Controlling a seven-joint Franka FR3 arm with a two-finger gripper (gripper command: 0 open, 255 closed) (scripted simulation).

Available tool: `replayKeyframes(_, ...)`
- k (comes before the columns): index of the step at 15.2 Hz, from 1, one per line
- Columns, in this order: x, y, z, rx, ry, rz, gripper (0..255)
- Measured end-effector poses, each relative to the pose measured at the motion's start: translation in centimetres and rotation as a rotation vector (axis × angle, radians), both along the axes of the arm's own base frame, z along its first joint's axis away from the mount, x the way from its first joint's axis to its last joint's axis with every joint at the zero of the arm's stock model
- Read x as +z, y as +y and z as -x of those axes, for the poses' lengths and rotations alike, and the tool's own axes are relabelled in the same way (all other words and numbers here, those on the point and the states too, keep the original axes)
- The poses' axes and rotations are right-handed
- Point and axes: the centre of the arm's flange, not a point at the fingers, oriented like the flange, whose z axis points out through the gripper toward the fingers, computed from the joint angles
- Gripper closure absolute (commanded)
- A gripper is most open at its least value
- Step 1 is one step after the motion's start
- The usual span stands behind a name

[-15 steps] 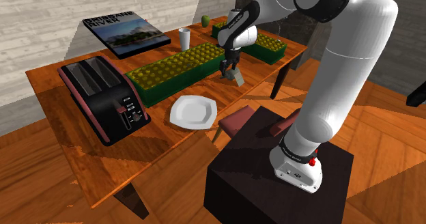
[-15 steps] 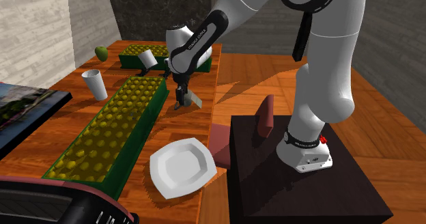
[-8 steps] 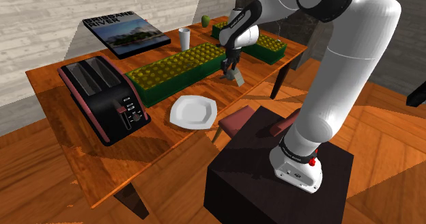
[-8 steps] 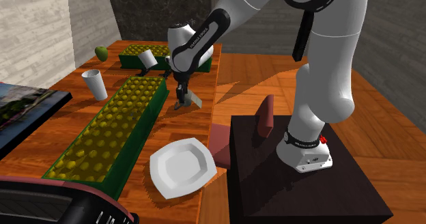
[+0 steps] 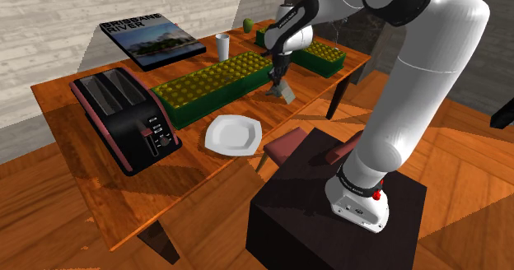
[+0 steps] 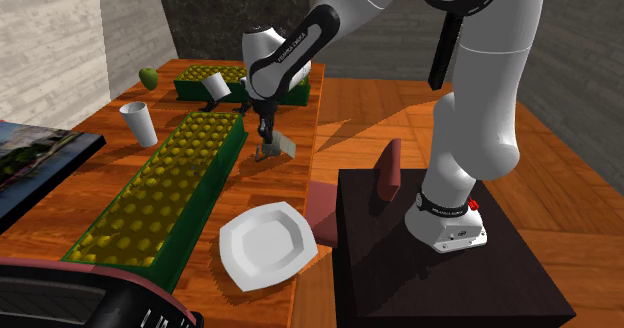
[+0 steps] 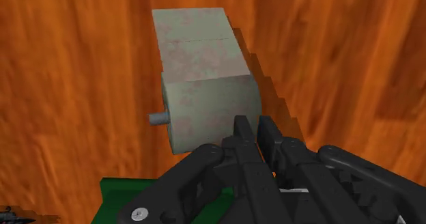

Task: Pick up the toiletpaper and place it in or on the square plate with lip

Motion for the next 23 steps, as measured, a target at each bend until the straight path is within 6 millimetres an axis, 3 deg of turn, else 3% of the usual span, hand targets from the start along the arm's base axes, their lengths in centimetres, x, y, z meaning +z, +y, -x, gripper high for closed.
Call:
replayKeyframes(3,1.2,0.3,0.0,0.005,0.006,-0.003,255)
replayKeyframes(4,1.2,0.3,0.0,0.005,0.006,-0.003,0)
replayKeyframes(6,1.3,-0.5,0.4,-0.005,-0.005,-0.016,0)
replayKeyframes(10,1.3,-6.7,3.2,-0.083,-0.094,-0.124,0)
replayKeyframes(12,0.9,-8.6,4.4,-0.112,-0.133,-0.167,0)
replayKeyframes(19,-2.4,-9.0,4.3,-0.121,-0.148,-0.182,0)
replayKeyframes(23,-2.8,-9.0,4.2,-0.121,-0.148,-0.181,0)
